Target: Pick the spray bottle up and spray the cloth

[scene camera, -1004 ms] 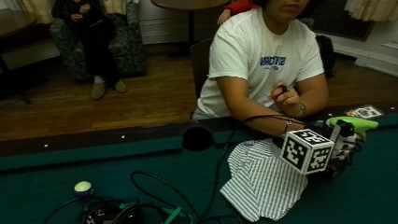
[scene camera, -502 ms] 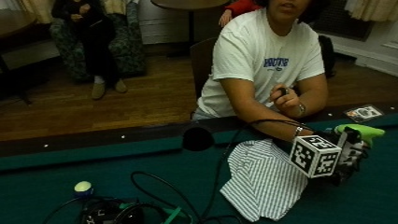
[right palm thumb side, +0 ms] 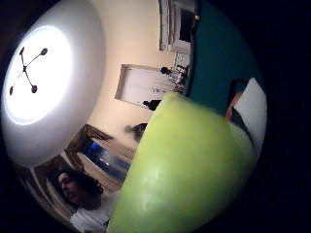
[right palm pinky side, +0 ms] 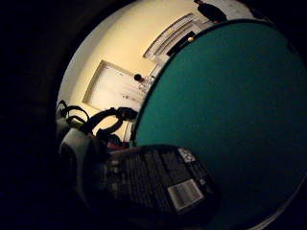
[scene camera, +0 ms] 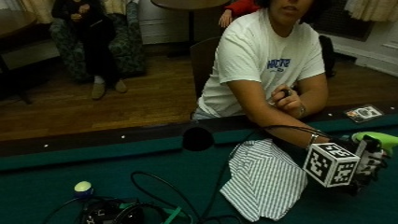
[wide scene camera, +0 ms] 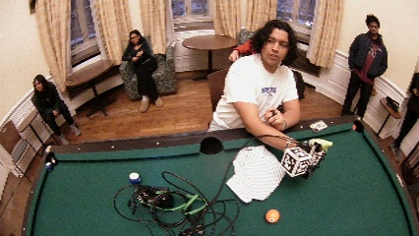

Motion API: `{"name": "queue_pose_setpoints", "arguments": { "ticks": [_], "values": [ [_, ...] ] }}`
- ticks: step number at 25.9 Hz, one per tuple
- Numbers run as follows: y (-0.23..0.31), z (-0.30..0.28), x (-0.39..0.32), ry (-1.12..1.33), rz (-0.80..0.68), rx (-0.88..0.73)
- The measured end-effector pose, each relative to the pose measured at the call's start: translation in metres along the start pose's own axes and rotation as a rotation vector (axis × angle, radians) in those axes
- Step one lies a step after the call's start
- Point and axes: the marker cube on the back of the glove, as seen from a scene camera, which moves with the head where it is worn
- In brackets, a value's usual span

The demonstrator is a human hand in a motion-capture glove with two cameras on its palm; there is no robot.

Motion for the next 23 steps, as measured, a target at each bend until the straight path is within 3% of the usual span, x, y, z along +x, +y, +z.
{"name": "queue_pose_setpoints", "arguments": {
  "ticks": [4, 12, 23],
  "values": [
    [-0.007, 0.003, 0.002, -0.006, 0.002, -0.038],
    [-0.001, 0.0, 0.011, -0.015, 0.04, -0.26],
    [0.034, -0.038, 0.03, 0.242, 0.078, -0.452]
  ]
}}
